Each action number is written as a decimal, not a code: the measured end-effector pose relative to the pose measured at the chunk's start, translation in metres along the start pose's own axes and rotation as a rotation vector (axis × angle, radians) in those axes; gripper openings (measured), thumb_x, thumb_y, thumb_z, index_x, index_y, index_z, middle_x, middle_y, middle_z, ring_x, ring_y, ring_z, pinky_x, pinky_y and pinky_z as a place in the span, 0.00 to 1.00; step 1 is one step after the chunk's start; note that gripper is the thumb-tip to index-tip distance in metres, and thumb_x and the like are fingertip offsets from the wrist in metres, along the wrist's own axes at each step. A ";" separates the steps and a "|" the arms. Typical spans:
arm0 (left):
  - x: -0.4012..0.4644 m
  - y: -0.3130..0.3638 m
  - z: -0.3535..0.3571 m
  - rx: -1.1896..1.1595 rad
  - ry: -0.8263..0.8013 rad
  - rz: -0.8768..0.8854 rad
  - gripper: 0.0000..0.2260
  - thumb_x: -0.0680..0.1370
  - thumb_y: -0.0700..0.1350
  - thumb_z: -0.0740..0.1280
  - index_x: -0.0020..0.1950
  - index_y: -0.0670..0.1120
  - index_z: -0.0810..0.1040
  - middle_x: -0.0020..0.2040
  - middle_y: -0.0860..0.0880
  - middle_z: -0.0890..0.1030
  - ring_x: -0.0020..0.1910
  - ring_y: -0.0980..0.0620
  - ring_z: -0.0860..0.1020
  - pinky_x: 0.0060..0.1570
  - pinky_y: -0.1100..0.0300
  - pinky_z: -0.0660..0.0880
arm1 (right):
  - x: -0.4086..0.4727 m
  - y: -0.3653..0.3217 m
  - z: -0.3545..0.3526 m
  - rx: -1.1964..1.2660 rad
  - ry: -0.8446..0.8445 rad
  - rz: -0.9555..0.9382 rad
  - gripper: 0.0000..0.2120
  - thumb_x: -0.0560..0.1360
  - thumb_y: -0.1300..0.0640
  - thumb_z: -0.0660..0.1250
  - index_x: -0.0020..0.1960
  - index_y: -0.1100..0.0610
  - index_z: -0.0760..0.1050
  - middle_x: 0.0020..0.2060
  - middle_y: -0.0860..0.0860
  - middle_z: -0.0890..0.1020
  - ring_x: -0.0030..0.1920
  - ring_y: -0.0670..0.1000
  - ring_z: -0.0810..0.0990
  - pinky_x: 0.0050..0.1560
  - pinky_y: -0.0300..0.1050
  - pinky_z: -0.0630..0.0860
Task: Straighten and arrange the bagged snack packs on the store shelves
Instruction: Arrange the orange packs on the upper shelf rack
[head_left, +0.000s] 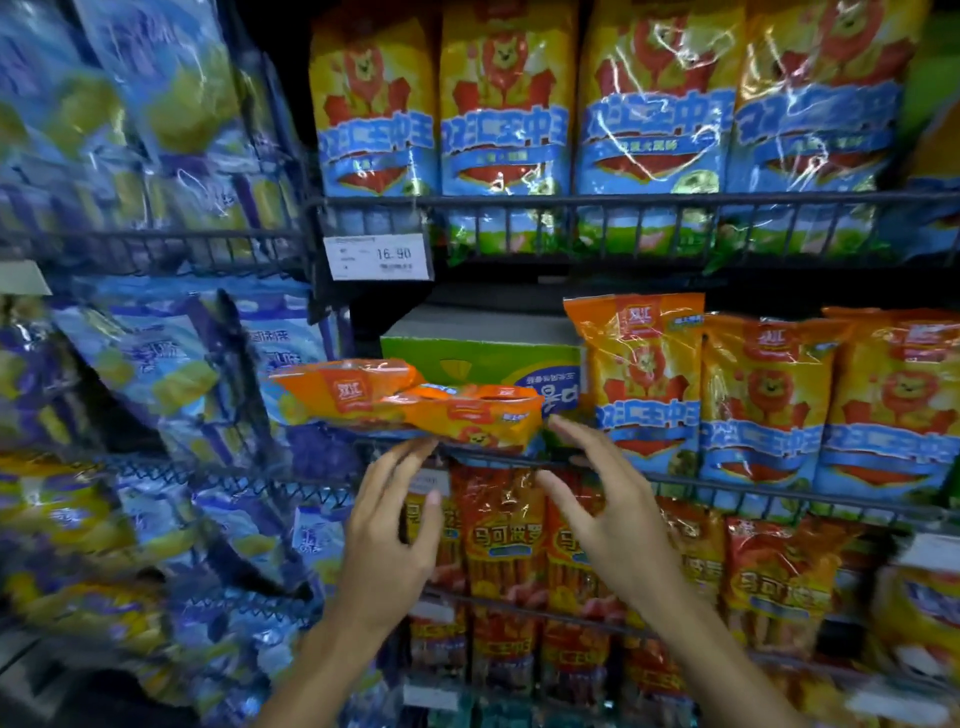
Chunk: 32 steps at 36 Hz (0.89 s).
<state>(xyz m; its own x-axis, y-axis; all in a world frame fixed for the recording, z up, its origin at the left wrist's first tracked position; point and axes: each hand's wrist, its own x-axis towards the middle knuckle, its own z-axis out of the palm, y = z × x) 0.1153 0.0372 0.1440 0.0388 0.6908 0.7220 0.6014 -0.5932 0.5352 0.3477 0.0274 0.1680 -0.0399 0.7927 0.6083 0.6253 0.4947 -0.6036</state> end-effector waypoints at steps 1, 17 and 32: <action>0.001 -0.001 -0.001 -0.024 -0.012 -0.018 0.20 0.82 0.47 0.62 0.75 0.55 0.69 0.73 0.70 0.65 0.74 0.63 0.66 0.74 0.63 0.64 | 0.004 -0.004 0.007 -0.004 0.005 0.016 0.27 0.79 0.43 0.67 0.76 0.40 0.64 0.72 0.38 0.71 0.72 0.37 0.68 0.72 0.33 0.66; 0.014 0.001 0.007 -0.334 -0.221 0.081 0.29 0.82 0.44 0.65 0.82 0.51 0.60 0.82 0.58 0.57 0.82 0.56 0.56 0.78 0.61 0.57 | 0.028 -0.023 0.025 0.017 0.322 0.230 0.26 0.75 0.45 0.70 0.69 0.57 0.77 0.47 0.40 0.84 0.50 0.43 0.84 0.48 0.30 0.77; 0.034 0.015 0.031 -0.333 -0.256 0.017 0.29 0.84 0.44 0.65 0.82 0.54 0.57 0.82 0.64 0.53 0.81 0.62 0.53 0.76 0.68 0.55 | 0.038 -0.015 0.016 -0.190 0.501 0.064 0.26 0.74 0.45 0.73 0.67 0.57 0.75 0.60 0.45 0.78 0.62 0.39 0.74 0.64 0.30 0.71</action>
<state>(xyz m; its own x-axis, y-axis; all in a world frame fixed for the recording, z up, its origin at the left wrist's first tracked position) 0.1504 0.0645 0.1634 0.2688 0.7353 0.6222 0.3100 -0.6776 0.6669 0.3242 0.0556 0.1916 0.3506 0.5291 0.7727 0.7459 0.3412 -0.5721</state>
